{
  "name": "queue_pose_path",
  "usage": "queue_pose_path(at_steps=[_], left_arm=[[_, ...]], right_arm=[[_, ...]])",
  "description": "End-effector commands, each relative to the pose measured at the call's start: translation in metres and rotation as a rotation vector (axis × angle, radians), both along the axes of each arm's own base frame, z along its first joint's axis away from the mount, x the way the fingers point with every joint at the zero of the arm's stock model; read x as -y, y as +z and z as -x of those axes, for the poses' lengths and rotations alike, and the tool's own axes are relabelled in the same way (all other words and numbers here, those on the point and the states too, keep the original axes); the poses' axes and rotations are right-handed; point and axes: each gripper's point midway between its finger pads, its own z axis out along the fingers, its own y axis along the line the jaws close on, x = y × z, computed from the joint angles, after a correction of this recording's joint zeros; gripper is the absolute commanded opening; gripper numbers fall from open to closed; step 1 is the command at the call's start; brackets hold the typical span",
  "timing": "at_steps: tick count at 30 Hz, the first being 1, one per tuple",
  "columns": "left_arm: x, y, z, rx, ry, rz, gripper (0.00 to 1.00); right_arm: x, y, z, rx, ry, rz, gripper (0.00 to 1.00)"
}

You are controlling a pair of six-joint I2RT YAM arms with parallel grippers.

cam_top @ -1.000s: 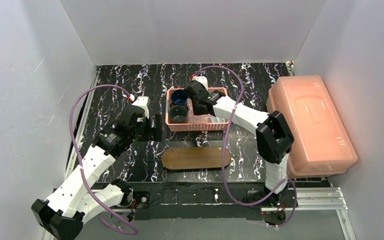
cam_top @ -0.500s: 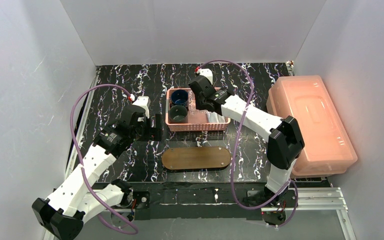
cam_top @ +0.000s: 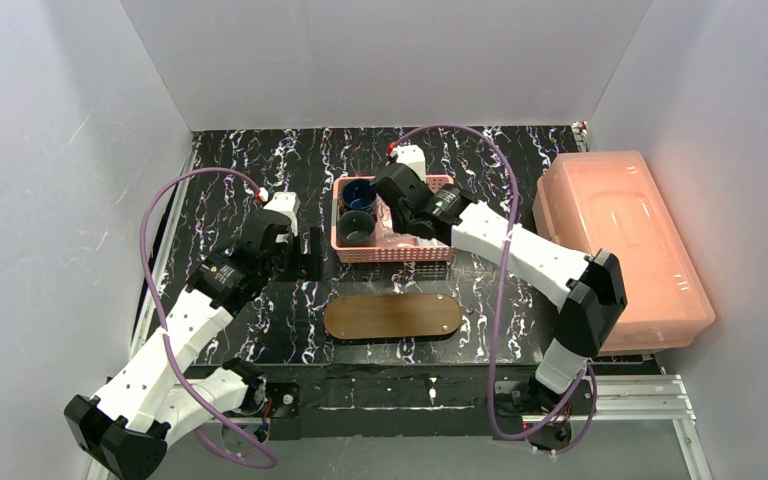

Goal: Prepare toiletry sets of a toothbrush and toothpaste on the tray

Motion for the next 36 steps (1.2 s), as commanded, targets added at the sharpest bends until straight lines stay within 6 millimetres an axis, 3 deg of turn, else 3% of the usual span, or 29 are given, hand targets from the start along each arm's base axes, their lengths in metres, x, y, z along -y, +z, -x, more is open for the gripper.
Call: queue_pose_path(at_steps=[1, 11, 17, 29, 36], left_arm=[[-0.008, -0.007, 0.003, -0.016, 0.015, -0.044, 0.98], [-0.011, -0.008, 0.003, -0.016, 0.026, -0.052, 0.98], [-0.010, -0.010, 0.003, -0.024, 0.026, -0.054, 0.98], [-0.008, -0.011, 0.004, -0.033, 0.018, -0.046, 0.98], [-0.008, -0.010, 0.004, -0.029, 0.017, -0.042, 0.98]], right_arm=[[0.008, 0.037, 0.019, 0.067, -0.055, -0.056, 0.01], [-0.005, 0.027, 0.078, 0.031, -0.037, -0.072, 0.01], [-0.007, 0.008, 0.110, -0.006, -0.067, -0.065, 0.01], [-0.008, -0.031, 0.151, -0.131, -0.094, -0.097, 0.01], [-0.008, -0.040, 0.166, -0.143, -0.112, -0.091, 0.01]])
